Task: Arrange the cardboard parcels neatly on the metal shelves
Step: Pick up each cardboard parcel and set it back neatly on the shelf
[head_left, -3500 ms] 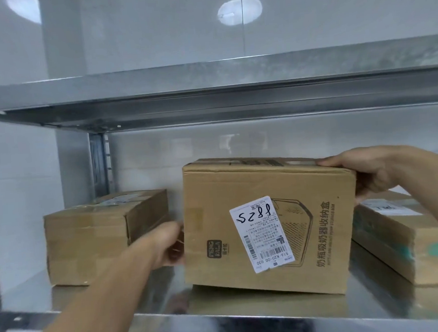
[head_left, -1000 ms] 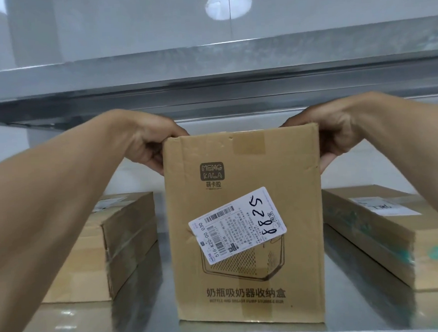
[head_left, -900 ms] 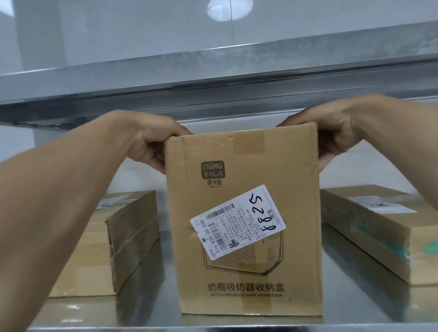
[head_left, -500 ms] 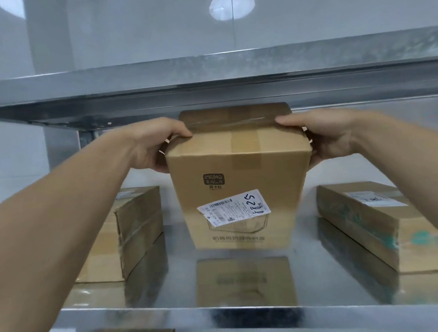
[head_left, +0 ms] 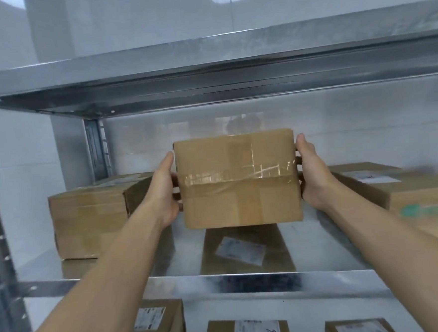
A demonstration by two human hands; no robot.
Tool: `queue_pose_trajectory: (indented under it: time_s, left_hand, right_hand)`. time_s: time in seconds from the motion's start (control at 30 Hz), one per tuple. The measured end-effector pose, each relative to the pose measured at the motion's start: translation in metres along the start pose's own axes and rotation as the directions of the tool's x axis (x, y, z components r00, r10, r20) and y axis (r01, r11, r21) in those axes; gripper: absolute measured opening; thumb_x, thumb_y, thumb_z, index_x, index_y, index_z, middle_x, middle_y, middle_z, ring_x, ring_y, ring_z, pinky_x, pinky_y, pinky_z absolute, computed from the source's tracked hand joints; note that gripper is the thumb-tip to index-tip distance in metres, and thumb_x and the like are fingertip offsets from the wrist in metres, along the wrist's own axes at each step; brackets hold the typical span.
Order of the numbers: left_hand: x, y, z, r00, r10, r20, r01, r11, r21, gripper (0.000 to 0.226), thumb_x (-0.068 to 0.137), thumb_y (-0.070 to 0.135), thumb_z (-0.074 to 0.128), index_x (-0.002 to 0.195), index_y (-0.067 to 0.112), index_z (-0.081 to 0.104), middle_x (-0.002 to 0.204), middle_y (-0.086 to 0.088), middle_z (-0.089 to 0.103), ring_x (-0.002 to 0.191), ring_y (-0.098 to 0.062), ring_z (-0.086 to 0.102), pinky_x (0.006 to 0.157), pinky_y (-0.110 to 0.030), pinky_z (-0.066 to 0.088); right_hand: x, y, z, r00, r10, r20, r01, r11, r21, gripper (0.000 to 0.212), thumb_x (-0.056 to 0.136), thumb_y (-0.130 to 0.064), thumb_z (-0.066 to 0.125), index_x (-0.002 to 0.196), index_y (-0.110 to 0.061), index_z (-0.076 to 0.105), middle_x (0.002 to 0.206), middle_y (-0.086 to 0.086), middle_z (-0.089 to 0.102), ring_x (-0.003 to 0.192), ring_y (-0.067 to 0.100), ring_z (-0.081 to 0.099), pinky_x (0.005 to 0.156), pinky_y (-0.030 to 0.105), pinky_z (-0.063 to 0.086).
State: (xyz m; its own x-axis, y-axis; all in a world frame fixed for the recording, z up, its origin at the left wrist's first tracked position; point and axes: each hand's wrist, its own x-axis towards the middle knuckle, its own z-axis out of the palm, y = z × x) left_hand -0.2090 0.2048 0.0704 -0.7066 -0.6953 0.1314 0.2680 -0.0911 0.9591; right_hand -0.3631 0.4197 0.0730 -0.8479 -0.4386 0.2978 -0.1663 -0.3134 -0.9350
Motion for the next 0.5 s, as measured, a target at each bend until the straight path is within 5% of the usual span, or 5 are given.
queue_pose_trajectory:
  time_s: [0.13,0.2,0.27,0.5]
  left_hand:
    - [-0.005,-0.022,-0.001,0.999,0.004,-0.036,-0.007,0.994,-0.105,0.063,0.096,0.069,0.045,0.135,0.021,0.059,0.123,-0.009,0.065,0.109,-0.025,0.061,0.095,-0.046,0.052]
    - [-0.007,-0.028,-0.003,0.999,-0.015,-0.030,0.011,0.993,-0.122,0.067,0.095,0.071,0.045,0.139,0.022,0.057,0.125,-0.010,0.065,0.112,-0.027,0.061,0.097,-0.046,0.052]
    - [-0.007,-0.033,-0.005,0.999,-0.027,-0.033,0.023,0.993,-0.117,0.066,0.096,0.071,0.044,0.138,0.022,0.058,0.123,-0.010,0.067,0.111,-0.027,0.063,0.093,-0.044,0.053]
    - [-0.009,-0.052,-0.007,0.998,-0.055,-0.031,0.053,0.997,-0.061,0.059,0.097,0.069,0.044,0.125,0.023,0.068,0.119,-0.008,0.072,0.114,-0.029,0.064,0.107,-0.051,0.048]
  right_hand:
    - [0.000,0.024,-0.005,0.998,0.053,-0.041,-0.051,0.998,0.048,0.064,0.097,-0.076,0.030,0.128,-0.026,0.052,0.126,0.010,0.062,0.115,0.026,0.061,0.095,0.050,0.053]
    - [-0.002,0.031,-0.007,0.995,0.091,-0.044,-0.088,0.994,0.065,0.067,0.094,-0.080,0.030,0.128,-0.027,0.053,0.117,0.007,0.064,0.115,0.026,0.061,0.086,0.044,0.054]
    - [-0.005,0.035,-0.009,0.992,0.122,-0.043,-0.118,0.990,0.072,0.070,0.093,-0.080,0.030,0.134,-0.028,0.054,0.118,0.004,0.065,0.113,0.023,0.061,0.074,0.039,0.052]
    - [-0.007,0.049,-0.014,0.988,0.155,-0.017,-0.154,0.987,0.052,0.071,0.094,-0.079,0.030,0.140,-0.030,0.053,0.130,0.003,0.066,0.115,0.020,0.063,0.074,0.037,0.053]
